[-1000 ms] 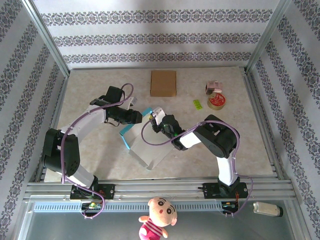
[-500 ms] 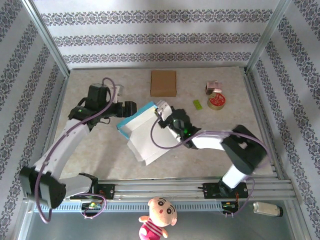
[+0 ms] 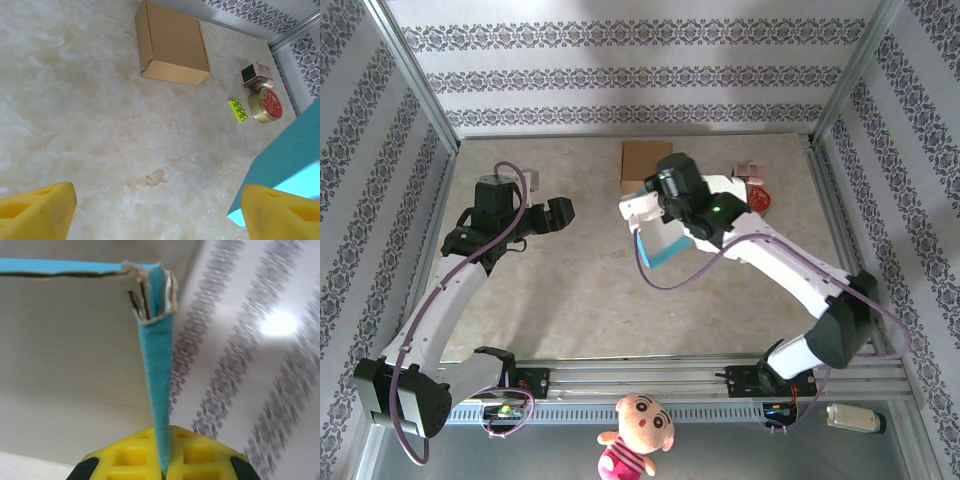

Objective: Fold the paper box

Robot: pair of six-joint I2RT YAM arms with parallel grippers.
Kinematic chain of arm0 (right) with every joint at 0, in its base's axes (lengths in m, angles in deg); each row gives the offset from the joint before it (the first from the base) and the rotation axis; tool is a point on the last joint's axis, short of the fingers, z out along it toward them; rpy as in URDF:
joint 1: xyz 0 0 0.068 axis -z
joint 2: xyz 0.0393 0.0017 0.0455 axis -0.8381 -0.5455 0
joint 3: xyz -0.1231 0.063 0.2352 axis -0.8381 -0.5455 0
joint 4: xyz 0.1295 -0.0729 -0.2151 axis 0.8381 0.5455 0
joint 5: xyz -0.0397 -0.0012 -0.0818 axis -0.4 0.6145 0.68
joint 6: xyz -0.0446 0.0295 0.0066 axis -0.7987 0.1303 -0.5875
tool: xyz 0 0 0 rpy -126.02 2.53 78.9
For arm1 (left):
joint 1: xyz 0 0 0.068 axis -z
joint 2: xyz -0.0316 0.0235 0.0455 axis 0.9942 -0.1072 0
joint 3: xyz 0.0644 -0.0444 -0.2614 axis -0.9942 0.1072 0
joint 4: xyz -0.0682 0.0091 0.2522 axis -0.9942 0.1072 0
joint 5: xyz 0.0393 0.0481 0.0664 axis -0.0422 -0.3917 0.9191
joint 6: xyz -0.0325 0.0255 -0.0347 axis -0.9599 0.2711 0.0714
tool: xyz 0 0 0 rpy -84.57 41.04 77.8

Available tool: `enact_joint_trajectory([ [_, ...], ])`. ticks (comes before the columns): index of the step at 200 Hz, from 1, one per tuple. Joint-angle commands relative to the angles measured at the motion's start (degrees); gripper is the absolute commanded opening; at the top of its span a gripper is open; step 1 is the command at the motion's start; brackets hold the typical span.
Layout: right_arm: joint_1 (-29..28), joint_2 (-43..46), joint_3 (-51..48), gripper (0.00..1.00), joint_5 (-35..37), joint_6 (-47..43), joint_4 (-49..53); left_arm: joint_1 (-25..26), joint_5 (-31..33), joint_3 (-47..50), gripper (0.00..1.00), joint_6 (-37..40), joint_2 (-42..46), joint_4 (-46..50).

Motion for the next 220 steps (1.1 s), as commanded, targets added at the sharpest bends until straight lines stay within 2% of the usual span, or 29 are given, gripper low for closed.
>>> enact_joint_trajectory([
  [1, -2.3, -7.8, -1.1, 0.08, 1.9, -12.6, 7.2, -0.8, -2.5, 0.9, 0.86, -1.5, 1.1, -4.1],
  [26, -5.6, -17.0, -1.2, 0.1, 4.8, -13.7, 2.5, -0.9, -4.7, 1.3, 0.87, -1.9, 1.4, -3.7],
  [74, -9.5, -22.7, -5.8, 0.14, -1.2, -13.0, -6.4, -1.5, -3.7, 1.8, 0.88, -1.2, 2.6, -2.1],
  [128, -9.6, -17.4, -9.4, 0.3, -1.2, -10.9, -9.8, -1.7, -4.3, 2.9, 0.88, -2.5, 1.4, -5.5],
  [169, -8.9, -12.3, -10.7, 0.32, -0.9, -9.1, -9.9, -1.7, -5.0, 3.0, 0.88, -2.9, 0.1, -6.8],
  [187, -8.1, -8.3, -10.5, 0.32, -3.7, 1.4, -10.2, -1.6, -5.1, 2.9, 0.88, -1.4, -0.4, -6.0],
  [206, -6.8, -0.5, -12.2, 0.34, -7.6, 19.7, -10.3, -1.1, -4.0, 2.7, 0.86, 0.8, -0.9, -3.9],
  [220, -5.6, 5.7, -14.3, 0.47, -8.4, 38.0, -11.7, 0.0, -2.4, 2.8, 0.85, 2.2, -1.6, -2.8],
])
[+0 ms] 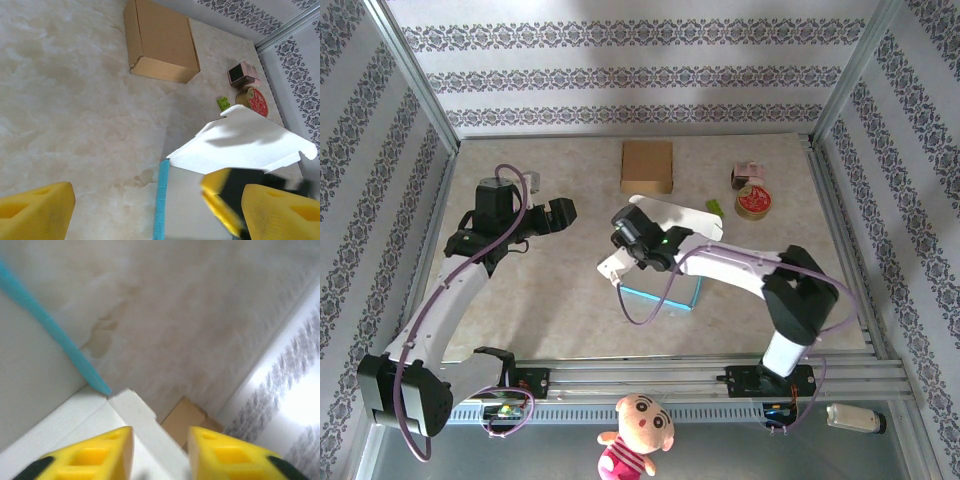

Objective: Fold the paper box

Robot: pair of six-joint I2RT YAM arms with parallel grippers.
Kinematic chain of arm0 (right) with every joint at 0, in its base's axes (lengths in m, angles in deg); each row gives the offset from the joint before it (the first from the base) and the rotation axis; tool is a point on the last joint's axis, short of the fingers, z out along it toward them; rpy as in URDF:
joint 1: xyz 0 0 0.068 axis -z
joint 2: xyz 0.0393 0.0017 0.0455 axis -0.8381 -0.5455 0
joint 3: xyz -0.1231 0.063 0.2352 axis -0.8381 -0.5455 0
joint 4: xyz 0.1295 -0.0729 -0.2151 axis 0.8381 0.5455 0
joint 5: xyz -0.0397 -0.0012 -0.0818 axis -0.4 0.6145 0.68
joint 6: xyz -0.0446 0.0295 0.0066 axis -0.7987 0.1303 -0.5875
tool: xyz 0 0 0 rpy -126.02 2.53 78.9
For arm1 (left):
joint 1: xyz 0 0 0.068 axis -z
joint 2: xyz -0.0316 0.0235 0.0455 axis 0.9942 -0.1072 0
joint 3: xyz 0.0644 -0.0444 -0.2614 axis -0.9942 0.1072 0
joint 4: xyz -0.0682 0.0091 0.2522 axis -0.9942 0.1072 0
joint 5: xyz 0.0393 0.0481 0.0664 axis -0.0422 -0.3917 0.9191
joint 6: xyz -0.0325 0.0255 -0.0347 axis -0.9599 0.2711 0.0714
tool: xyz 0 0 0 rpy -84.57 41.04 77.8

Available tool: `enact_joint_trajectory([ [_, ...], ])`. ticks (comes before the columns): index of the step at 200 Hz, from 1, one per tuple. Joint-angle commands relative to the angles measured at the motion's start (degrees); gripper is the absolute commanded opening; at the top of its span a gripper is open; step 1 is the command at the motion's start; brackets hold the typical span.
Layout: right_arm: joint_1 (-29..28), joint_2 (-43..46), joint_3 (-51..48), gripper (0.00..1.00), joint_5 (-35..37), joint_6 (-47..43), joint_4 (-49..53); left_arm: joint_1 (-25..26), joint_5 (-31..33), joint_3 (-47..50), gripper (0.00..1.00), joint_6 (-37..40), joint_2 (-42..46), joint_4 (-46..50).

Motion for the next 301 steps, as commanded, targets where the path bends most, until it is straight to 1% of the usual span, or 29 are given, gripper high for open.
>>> enact_joint_trajectory([
  [1, 2.1, 11.0, -2.9, 0.47, -4.2, 31.9, -1.8, 0.9, 1.5, -0.1, 0.85, 3.4, -1.0, 1.3],
  [8, 2.8, 14.2, -4.6, 0.54, -3.9, 41.3, -2.6, 1.6, 2.0, -0.2, 0.85, 4.0, -1.8, 1.7],
  [20, 4.7, 19.8, -8.0, 0.62, -2.6, 57.7, -3.1, 3.7, 2.5, -1.1, 0.83, 4.9, -4.0, 2.6],
  [41, 8.9, 29.1, -15.4, 0.68, -2.8, 84.2, -1.6, 10.1, 6.3, -4.8, 0.82, 8.2, -9.7, 6.5],
  [48, 10.2, 31.8, -18.0, 0.73, -1.1, 93.7, -0.4, 12.5, 7.9, -6.2, 0.82, 9.3, -12.0, 8.0],
  [54, 11.2, 33.7, -19.5, 0.82, 2.1, 102.7, 2.6, 14.2, 9.2, -7.3, 0.82, 9.8, -13.9, 9.2],
  [58, 12.1, 34.8, -20.0, 0.84, 3.8, 108.1, 5.5, 15.3, 10.0, -8.0, 0.81, 9.9, -15.4, 9.9],
  [62, 13.0, 35.4, -20.2, 0.84, 4.0, 111.2, 7.4, 16.2, 10.5, -8.5, 0.81, 9.8, -16.8, 10.6],
  [67, 14.7, 36.4, -20.4, 0.83, 2.5, 115.5, 11.9, 17.2, 11.0, -9.3, 0.8, 9.5, -18.4, 11.2],
  [83, 17.7, 37.0, -20.4, 0.81, -0.8, 121.9, 20.2, 20.1, 12.2, -10.4, 0.74, 8.4, -22.7, 11.7],
  [95, 18.2, 36.6, -21.2, 0.8, -2.9, 124.1, 22.6, 22.1, 13.3, -10.7, 0.68, 7.6, -25.1, 11.8],
  [112, 18.4, 35.1, -23.3, 0.79, -5.0, 127.1, 22.5, 23.7, 13.5, -10.3, 0.63, 6.5, -28.8, 11.0],
  [153, 18.6, 27.6, -28.8, 0.73, -9.0, 129.0, 13.3, 26.6, 12.5, -9.7, 0.59, 3.9, -35.4, 5.6],
  [167, 18.5, 24.3, -29.4, 0.69, -8.7, 128.7, 11.5, 26.9, 12.5, -9.7, 0.56, 3.0, -36.9, 3.6],
  [172, 18.5, 23.3, -29.6, 0.65, -8.7, 128.7, 10.7, 27.0, 12.6, -9.8, 0.55, 2.6, -37.4, 3.0],
  [185, 18.4, 21.4, -30.3, 0.58, -9.1, 128.5, 8.2, 27.1, 12.9, -9.9, 0.48, 1.8, -38.6, 1.7],
  [196, 18.3, 20.2, -31.1, 0.49, -9.1, 128.9, 5.7, 27.2, 13.0, -10.0, 0.41, 1.3, -39.8, 0.8],
  [208, 18.1, 19.1, -31.7, 0.39, -8.6, 129.0, 3.6, 27.3, 13.1, -10.2, 0.36, 0.9, -41.0, 0.2],
  [214, 18.0, 18.6, -31.6, 0.35, -8.0, 129.0, 3.1, 27.4, 13.1, -10.3, 0.33, 0.9, -41.7, 0.0],
  [233, 17.4, 16.8, -31.1, 0.28, -7.1, 127.8, 1.9, 27.9, 13.9, -9.7, 0.14, 0.3, -42.6, -1.0],
  [246, 16.9, 15.8, -30.5, 0.23, -6.3, 127.2, 1.0, 28.0, 14.7, -9.1, 0.06, -0.3, -42.9, -1.5],
  [254, 16.6, 15.2, -30.2, 0.19, -6.0, 126.8, 0.3, 28.0, 15.5, -8.9, 0.04, -0.6, -42.9, -1.5],
  [266, 16.2, 14.2, -29.6, 0.14, -5.3, 125.9, -1.2, 28.0, 17.0, -8.4, 0.04, -1.1, -42.8, -1.4],
  [292, 15.8, 10.1, -26.2, 0.14, -3.8, 122.5, -3.5, 28.0, 22.9, -6.8, 0.04, -2.5, -41.6, -1.1],
  [301, 15.7, 8.5, -24.8, 0.14, -3.6, 120.9, -5.2, 28.0, 25.3, -6.0, 0.06, -3.0, -40.9, -1.2],
])
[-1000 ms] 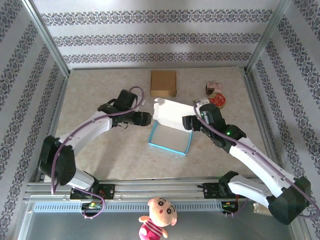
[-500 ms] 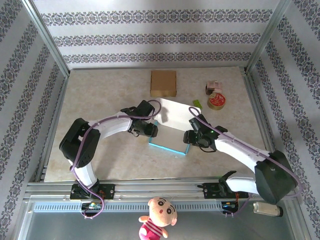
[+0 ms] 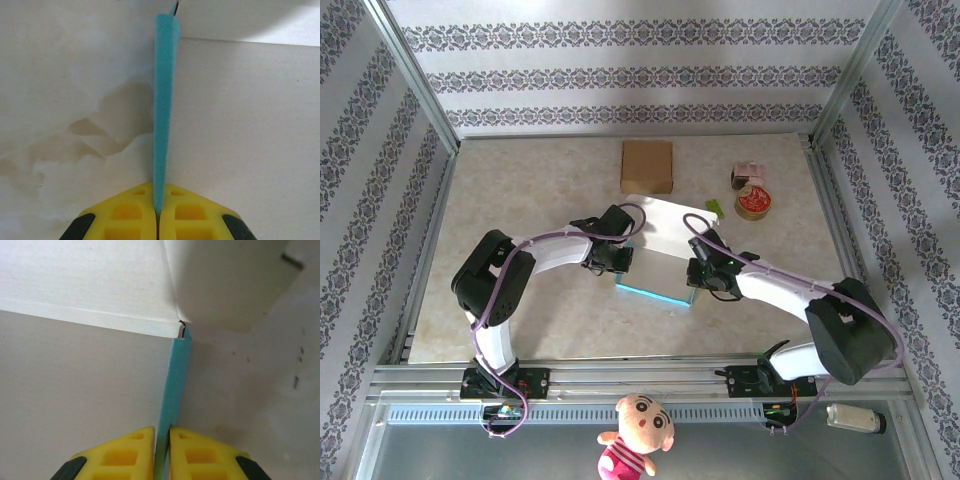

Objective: Fold the paper box

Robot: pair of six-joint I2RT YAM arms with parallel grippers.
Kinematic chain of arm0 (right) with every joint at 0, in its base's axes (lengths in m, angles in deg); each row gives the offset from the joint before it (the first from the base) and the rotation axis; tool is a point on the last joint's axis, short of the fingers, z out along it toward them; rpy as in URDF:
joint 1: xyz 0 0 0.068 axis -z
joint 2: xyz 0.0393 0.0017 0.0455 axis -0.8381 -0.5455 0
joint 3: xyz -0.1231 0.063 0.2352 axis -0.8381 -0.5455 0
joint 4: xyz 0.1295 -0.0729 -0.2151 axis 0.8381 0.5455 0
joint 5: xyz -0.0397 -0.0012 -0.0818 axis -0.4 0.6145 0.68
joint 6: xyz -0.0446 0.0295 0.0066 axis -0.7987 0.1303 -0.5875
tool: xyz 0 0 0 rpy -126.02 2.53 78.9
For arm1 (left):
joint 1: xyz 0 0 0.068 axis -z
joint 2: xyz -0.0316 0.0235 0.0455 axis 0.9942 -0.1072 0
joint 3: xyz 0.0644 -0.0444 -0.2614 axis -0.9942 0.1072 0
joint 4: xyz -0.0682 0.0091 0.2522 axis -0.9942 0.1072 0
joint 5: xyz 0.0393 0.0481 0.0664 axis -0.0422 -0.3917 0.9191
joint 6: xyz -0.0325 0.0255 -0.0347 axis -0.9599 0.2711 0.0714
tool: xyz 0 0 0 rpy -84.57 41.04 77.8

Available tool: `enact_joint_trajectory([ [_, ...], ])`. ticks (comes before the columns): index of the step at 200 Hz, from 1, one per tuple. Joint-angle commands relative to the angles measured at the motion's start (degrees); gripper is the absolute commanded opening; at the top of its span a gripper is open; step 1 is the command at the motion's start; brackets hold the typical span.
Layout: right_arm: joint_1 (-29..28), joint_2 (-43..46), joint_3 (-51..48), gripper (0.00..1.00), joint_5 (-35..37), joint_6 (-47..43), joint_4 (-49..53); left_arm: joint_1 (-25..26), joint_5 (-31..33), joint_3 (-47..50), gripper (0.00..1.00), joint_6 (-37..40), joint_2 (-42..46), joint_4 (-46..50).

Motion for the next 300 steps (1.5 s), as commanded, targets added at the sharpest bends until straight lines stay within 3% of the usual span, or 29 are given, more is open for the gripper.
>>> enact_joint_trajectory([
  [1, -1.2, -3.8, 4.0, 0.14, 0.8, -4.7, -5.8, 0.9, 8.3, 2.8, 0.06, -2.1, 1.0, -1.6],
  [32, -1.8, -10.9, 10.4, 0.14, 0.7, -8.1, -9.4, 0.7, 14.0, 6.1, 0.19, -3.8, 3.8, -3.1],
  [52, -2.3, -14.2, 13.2, 0.17, 0.4, -8.7, -10.0, 0.6, 14.7, 7.9, 0.34, -4.5, 6.6, -4.3],
  [85, -2.1, -13.0, 14.1, 0.32, 0.6, -11.5, -8.5, 0.4, 14.9, 10.1, 0.47, -4.9, 14.0, -4.8],
  [101, -1.7, -10.1, 14.5, 0.44, -0.9, -13.2, -6.8, 0.2, 15.4, 10.3, 0.51, -4.2, 18.2, -3.9],
  [130, -0.1, -2.6, 13.8, 0.56, -3.6, -14.9, -5.0, -2.0, 13.7, 10.6, 0.56, -1.6, 26.6, -3.9],
  [160, 3.4, 3.4, 13.3, 0.65, -4.5, -19.6, -6.5, -8.3, 6.1, 8.8, 0.62, 4.5, 31.3, -3.2],
  [199, 10.0, 1.0, 19.2, 0.72, -21.7, -30.7, -6.1, -16.6, -7.7, 5.2, 0.66, 11.7, 28.4, -3.1],
  [235, 14.2, -5.3, 25.2, 0.73, -29.4, -32.2, -4.5, -21.7, -16.4, 2.2, 0.7, 14.9, 24.9, -3.6],
  [265, 15.7, -10.4, 30.1, 0.71, -33.8, -34.1, -1.4, -23.2, -20.8, 0.2, 0.74, 18.5, 22.1, -2.8],
  [300, 16.0, -14.1, 33.4, 0.66, -33.2, -37.1, 0.7, -23.5, -19.9, -2.9, 0.77, 22.4, 18.5, -0.1],
])
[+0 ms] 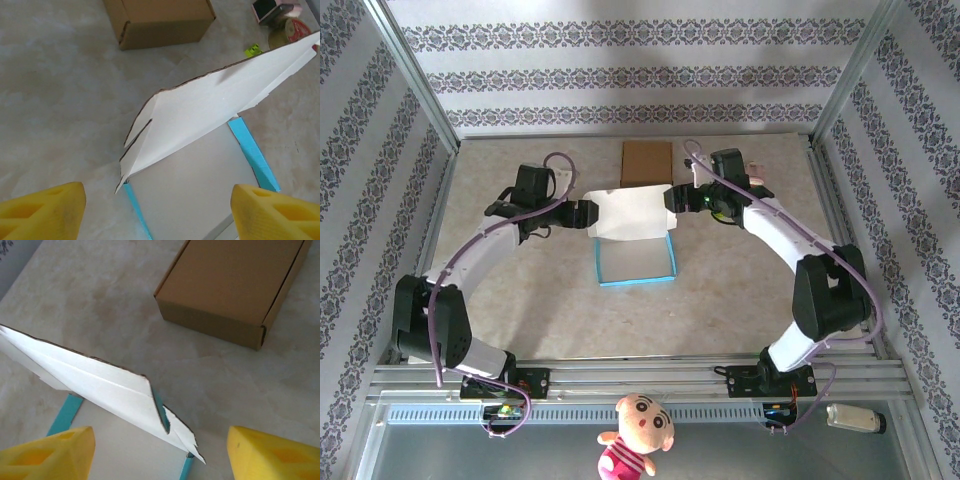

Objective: Fold the paper box

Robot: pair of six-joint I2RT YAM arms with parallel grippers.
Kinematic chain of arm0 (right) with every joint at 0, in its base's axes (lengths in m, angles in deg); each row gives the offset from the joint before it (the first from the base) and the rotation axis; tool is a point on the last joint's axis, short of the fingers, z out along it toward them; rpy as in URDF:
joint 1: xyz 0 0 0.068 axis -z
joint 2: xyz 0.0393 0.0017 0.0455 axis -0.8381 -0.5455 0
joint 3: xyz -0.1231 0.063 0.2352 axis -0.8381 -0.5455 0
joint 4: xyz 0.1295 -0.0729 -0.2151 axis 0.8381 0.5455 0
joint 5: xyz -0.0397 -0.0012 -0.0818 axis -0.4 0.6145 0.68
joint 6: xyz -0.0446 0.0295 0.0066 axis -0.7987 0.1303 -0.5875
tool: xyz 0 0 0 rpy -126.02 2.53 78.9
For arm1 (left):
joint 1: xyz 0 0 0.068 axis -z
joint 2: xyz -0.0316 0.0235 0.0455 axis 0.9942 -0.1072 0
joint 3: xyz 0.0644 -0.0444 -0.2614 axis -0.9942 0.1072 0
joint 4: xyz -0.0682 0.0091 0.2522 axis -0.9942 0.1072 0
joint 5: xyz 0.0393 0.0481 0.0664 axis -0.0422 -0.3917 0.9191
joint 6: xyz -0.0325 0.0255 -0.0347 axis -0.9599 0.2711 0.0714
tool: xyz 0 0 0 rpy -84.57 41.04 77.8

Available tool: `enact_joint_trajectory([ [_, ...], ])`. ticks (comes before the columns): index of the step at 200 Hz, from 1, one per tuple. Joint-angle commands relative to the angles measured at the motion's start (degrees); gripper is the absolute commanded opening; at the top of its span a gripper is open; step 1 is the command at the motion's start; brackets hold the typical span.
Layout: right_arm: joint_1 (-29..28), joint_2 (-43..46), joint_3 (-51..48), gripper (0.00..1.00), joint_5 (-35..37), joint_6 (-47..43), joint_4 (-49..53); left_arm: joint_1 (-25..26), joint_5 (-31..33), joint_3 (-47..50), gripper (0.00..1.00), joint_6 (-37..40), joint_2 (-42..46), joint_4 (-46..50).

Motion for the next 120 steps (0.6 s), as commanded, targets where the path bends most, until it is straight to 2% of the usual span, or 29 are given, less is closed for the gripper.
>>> enact_joint_trajectory([
  [1, 0.2, -1.9, 3.1, 0.65, -2.9, -3.7, 3.0, -0.8, -1.8, -3.4, 0.77, 4.9, -2.1, 2.8],
  [35, 0.3, -4.4, 5.1, 0.53, -3.2, -4.6, 4.4, -0.9, 0.9, -5.4, 0.76, 5.7, -4.5, 3.6],
  [73, 0.3, -5.0, 4.0, 0.41, -3.8, -3.3, 3.0, -0.8, 0.9, -6.8, 0.57, 5.2, -6.4, 4.1],
  [120, 0.3, -4.5, 2.7, 0.34, -3.6, -2.0, 1.6, -0.9, 1.5, -7.6, 0.45, 5.7, -8.4, 4.4],
])
